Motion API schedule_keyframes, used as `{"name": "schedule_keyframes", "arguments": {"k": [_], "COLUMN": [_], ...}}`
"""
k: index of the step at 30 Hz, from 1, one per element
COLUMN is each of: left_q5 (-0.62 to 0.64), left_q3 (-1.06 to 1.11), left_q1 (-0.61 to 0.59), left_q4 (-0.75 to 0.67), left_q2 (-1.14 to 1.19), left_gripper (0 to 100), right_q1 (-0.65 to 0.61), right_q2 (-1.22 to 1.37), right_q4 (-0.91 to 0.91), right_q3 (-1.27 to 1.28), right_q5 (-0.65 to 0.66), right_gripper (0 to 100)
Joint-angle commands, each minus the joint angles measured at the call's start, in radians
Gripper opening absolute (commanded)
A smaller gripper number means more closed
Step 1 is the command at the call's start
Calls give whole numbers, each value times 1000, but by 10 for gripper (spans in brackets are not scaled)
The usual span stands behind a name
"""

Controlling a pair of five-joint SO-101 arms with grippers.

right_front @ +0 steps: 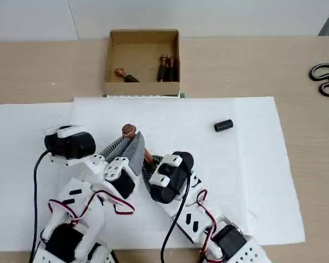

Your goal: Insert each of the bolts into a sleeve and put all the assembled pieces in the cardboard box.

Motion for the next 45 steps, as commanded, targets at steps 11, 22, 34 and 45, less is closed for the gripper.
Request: {"name": "schedule_keyframes", "arguments": {"k": [11, 22, 34, 45], "left_q5": [-109, -103, -104, -137], "left_q3": [-4, 47, 71, 24], "left_q1": [3, 5, 98, 104], "left_q4": [-49, -64, -60, 54], "left_q2": [-11, -12, -12, -12], "left_gripper": [6, 6, 6, 6], "right_q1": [-4, -4, 1, 4], "right_q2": [-18, -18, -18, -18], "right_q4": [-22, -24, -24, -24], "right_q3": [-35, -41, -38, -35], "right_q5": [12, 12, 12, 12], "right_gripper": [2, 2, 2, 2]}}
